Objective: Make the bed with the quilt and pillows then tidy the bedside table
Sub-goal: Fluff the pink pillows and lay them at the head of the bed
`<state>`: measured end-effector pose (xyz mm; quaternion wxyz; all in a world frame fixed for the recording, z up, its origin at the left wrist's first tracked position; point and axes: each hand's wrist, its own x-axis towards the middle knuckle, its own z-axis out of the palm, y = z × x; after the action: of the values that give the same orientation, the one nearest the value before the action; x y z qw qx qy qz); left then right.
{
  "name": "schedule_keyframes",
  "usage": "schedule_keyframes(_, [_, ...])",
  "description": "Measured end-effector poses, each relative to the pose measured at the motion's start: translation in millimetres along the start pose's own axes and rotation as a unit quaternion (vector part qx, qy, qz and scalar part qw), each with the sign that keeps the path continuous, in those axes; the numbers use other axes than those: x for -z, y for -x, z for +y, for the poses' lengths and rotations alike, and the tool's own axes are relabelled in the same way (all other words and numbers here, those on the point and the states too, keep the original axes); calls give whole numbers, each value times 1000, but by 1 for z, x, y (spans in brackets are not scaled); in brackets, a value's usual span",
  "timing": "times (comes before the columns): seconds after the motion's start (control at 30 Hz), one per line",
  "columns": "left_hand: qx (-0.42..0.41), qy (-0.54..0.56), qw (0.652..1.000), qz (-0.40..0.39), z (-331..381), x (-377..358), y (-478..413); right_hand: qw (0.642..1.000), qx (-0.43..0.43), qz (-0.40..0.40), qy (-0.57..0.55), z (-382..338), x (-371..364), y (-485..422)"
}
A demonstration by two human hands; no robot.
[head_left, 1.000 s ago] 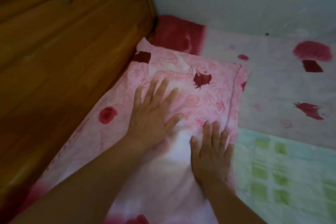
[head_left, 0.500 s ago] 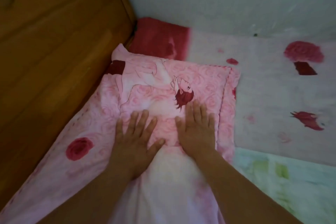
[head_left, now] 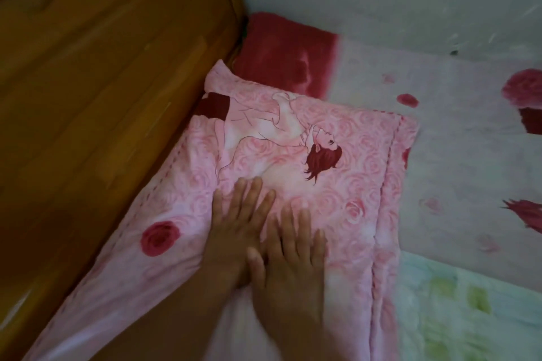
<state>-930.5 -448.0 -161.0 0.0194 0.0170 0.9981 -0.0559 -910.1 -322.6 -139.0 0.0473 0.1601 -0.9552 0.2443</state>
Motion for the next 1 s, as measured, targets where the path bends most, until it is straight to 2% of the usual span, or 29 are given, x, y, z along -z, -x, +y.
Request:
schedule_keyframes(0.07, [-1,5,1000,-4,-2,-1,2,997,0,-53,50,9,-19,8])
schedule_keyframes(0.3, [6,19,1000,1,-4,4,-1,997,3,-60,57,12,-24,-5])
schedule_keyframes(0.7, [11,34,999,-2,-4,2,-3,999,-7,-31,39,15,-29,-5])
schedule_keyframes(0.83, [1,70,998,-4,-2,9,-5,999,-7,-17,27,20,-30,-4])
schedule_keyframes(0.93, [-27,80,996,3,-9,30,16,1000,-19,-9,18,22,-31,-4])
schedule_keyframes(1.0, [-11,64,998,17,-14,46,54,1000,-16,-7,25,21,-31,-6])
